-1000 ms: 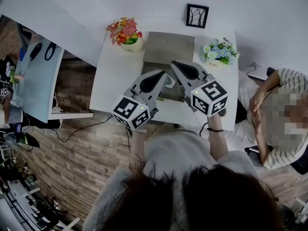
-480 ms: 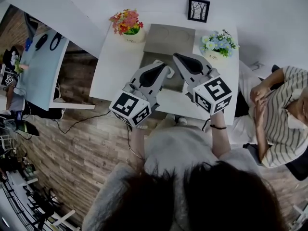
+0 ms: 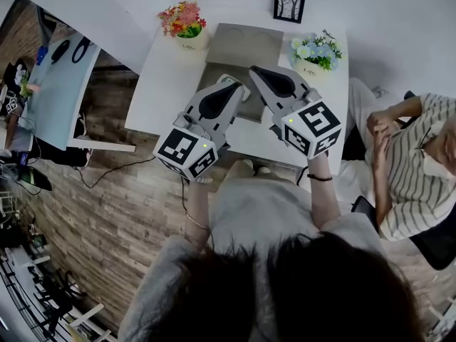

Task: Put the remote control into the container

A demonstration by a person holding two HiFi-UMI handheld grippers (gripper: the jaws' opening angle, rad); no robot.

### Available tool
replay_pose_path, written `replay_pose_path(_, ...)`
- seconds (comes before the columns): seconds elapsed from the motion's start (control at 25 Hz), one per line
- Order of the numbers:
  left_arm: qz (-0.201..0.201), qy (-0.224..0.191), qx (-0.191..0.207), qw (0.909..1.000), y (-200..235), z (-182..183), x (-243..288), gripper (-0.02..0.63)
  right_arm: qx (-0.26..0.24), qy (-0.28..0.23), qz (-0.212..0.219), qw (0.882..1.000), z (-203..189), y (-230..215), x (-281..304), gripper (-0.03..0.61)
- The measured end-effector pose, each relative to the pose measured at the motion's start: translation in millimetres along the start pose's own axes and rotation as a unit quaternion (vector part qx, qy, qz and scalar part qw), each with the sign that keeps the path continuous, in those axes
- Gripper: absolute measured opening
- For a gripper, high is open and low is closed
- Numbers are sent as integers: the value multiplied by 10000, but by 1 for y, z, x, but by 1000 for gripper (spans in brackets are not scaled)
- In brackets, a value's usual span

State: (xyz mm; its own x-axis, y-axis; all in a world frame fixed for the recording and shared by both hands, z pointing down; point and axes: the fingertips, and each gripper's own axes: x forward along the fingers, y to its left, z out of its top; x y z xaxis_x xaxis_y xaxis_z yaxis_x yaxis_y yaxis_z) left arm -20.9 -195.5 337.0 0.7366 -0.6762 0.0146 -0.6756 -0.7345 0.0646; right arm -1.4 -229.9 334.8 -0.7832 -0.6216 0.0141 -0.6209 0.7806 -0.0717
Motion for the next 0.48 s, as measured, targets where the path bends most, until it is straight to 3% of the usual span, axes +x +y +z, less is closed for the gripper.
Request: replay_pose_path(0.48,83,-25,82,9999,-10,-1,-2,3,-56,-63,94,9999,-2,4,-8,-2)
